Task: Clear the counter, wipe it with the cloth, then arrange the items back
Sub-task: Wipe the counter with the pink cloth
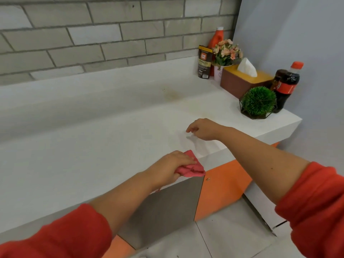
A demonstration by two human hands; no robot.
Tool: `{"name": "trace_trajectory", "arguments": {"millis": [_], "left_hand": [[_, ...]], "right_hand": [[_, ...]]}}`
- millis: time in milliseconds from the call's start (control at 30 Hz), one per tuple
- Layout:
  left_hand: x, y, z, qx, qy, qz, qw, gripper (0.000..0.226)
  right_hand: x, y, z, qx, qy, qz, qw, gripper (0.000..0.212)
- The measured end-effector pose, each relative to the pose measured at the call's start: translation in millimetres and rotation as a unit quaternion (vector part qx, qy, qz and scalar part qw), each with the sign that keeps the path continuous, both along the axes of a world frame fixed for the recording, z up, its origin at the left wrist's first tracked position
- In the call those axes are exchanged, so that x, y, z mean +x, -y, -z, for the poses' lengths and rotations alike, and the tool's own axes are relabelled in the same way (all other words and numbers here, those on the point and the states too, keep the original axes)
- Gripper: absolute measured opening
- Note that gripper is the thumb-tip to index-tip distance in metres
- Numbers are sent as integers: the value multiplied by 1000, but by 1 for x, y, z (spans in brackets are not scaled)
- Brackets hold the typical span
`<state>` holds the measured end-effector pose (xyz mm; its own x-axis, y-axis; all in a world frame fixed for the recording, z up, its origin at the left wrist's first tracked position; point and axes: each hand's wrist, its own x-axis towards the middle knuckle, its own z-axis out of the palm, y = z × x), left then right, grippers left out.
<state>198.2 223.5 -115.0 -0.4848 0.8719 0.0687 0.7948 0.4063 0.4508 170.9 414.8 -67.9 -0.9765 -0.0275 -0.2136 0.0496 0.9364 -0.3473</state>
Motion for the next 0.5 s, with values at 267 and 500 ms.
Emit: {"name": "trace_trajectory", "arguments": {"millis": [267, 500], "left_hand": [[-49, 7, -20, 111, -6, -199, 974, 43], [-45, -10, 8, -54, -37, -33, 997, 49]], "right_hand": [[-15, 7, 6, -5, -14, 21, 1000, 44], [-48, 9, 14, -18, -28, 59, 998, 35]]}}
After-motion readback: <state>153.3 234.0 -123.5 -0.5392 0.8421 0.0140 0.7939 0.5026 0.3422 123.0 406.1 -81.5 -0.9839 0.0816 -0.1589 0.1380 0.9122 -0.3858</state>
